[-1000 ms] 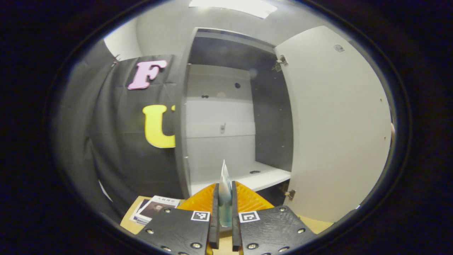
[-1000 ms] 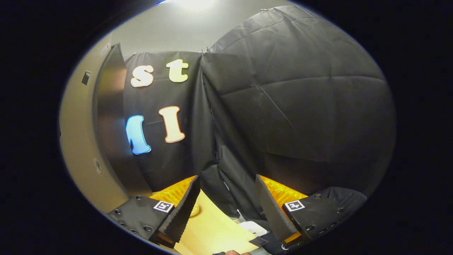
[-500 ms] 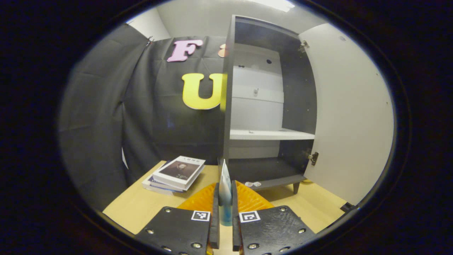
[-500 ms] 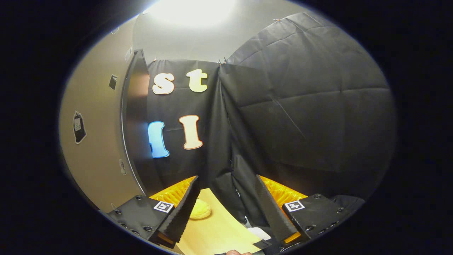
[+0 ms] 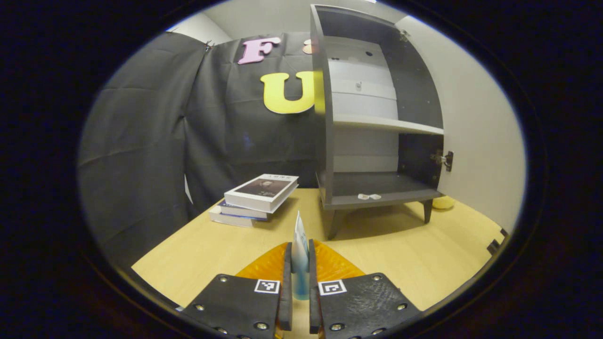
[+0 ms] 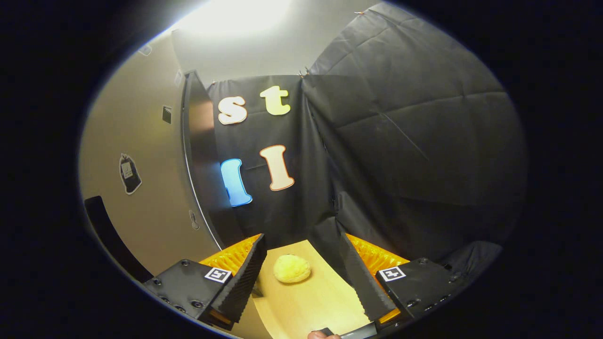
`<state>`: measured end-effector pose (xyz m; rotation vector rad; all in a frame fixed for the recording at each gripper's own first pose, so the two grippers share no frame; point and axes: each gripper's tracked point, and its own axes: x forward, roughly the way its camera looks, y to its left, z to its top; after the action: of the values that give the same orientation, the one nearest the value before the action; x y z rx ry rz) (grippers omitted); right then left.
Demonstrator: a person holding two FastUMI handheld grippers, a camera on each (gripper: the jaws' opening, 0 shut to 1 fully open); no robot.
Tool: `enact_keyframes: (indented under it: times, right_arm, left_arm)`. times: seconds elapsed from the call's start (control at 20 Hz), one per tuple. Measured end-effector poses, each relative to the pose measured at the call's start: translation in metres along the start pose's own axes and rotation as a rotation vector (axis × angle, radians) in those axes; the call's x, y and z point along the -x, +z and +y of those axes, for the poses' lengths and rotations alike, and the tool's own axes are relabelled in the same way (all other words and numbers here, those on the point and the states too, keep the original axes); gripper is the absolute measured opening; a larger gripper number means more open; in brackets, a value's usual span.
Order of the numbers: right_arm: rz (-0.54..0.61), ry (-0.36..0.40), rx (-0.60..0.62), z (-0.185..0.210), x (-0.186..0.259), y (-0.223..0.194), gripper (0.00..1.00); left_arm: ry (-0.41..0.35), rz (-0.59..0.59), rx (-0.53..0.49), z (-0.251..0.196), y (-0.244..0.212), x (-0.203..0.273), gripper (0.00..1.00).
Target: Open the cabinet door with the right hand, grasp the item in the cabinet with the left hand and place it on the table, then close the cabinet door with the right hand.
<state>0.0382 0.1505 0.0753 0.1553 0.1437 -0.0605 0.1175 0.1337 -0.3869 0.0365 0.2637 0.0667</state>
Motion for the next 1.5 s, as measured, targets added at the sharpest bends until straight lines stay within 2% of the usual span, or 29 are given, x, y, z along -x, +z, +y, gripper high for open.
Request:
enact_keyframes:
  times: [0.05, 0.1, 0.15, 0.25, 0.3, 0.35, 0.45, 0.55, 0.6, 0.65, 0.7, 0.75, 0.8, 0.85, 0.9, 1.15, 1.25, 1.3, 1.35, 1.45, 1.5]
  right_arm:
    - [0.010, -0.002, -0.002, -0.002, 0.002, -0.004, 0.98]
    - [0.013, -0.015, 0.007, -0.007, 0.003, -0.006, 0.98]
    - [0.013, -0.030, 0.018, -0.012, 0.004, -0.005, 0.98]
    - [0.012, -0.050, 0.045, -0.015, 0.008, -0.006, 0.98]
    - [0.011, -0.068, 0.062, -0.016, 0.007, -0.006, 0.98]
    - [0.018, -0.083, 0.076, -0.019, 0.007, -0.008, 1.00]
    - [0.036, -0.093, 0.085, -0.021, 0.009, -0.011, 0.98]
    - [0.049, -0.102, 0.045, -0.022, 0.010, -0.014, 0.98]
    - [0.051, -0.104, 0.003, -0.020, 0.008, -0.016, 0.98]
    - [0.048, -0.106, -0.031, -0.019, 0.006, -0.017, 0.98]
    - [0.045, -0.114, -0.050, -0.021, 0.006, -0.020, 0.98]
    - [0.045, -0.117, -0.054, -0.021, 0.006, -0.021, 0.98]
    - [0.045, -0.121, -0.047, -0.022, 0.007, -0.022, 0.98]
    - [0.047, -0.127, -0.031, -0.023, 0.007, -0.024, 0.98]
    - [0.054, -0.130, -0.014, -0.024, 0.009, -0.029, 0.98]
    - [0.101, -0.119, 0.000, -0.019, 0.029, -0.053, 0.98]
    - [0.112, -0.105, -0.044, -0.014, 0.025, -0.054, 0.98]
    - [0.104, -0.104, -0.044, -0.014, 0.021, -0.053, 0.93]
    - [0.095, -0.110, -0.024, -0.017, 0.019, -0.051, 0.98]
    - [0.093, -0.117, 0.024, -0.023, 0.015, -0.055, 0.98]
    - [0.100, -0.115, 0.030, -0.025, 0.013, -0.059, 0.98]
  left_arm:
    - [-0.003, 0.014, 0.016, 0.001, -0.012, -0.002, 0.19]
    - [-0.007, 0.017, 0.031, 0.000, -0.022, -0.001, 0.12]
    - [-0.001, 0.021, 0.028, 0.002, -0.029, -0.002, 0.16]
    - [0.001, 0.020, 0.015, 0.004, -0.042, -0.003, 0.15]
    - [0.002, 0.021, 0.008, 0.004, -0.047, -0.001, 0.12]
    - [0.006, 0.023, 0.014, 0.006, -0.055, 0.001, 0.15]
    - [0.005, 0.021, 0.024, 0.004, -0.063, 0.005, 0.16]
    - [0.009, -0.002, -0.005, 0.002, -0.061, 0.009, 0.16]
    - [0.009, -0.005, -0.014, 0.001, -0.064, 0.010, 0.19]
    - [0.007, -0.012, -0.021, 0.000, -0.064, 0.011, 0.16]
    - [0.003, -0.008, -0.026, -0.001, -0.065, 0.014, 0.16]
    - [-0.003, -0.009, -0.032, -0.002, -0.065, 0.016, 0.19]
    - [-0.010, -0.006, -0.034, -0.003, -0.064, 0.018, 0.13]
    - [-0.020, -0.004, -0.036, -0.003, -0.065, 0.019, 0.13]
    - [-0.029, 0.000, -0.040, -0.004, -0.065, 0.019, 0.19]
    - [-0.064, 0.025, -0.016, -0.002, -0.061, 0.019, 0.22]
    - [-0.083, 0.021, -0.043, -0.004, -0.055, 0.022, 0.32]
    - [-0.094, 0.022, -0.051, -0.006, -0.051, 0.022, 0.37]
    - [-0.109, 0.020, -0.048, -0.009, -0.045, 0.024, 0.58]
    - [-0.118, 0.009, -0.050, -0.011, -0.030, 0.034, 0.99]
    - [-0.121, 0.003, -0.062, -0.014, -0.023, 0.037, 0.97]
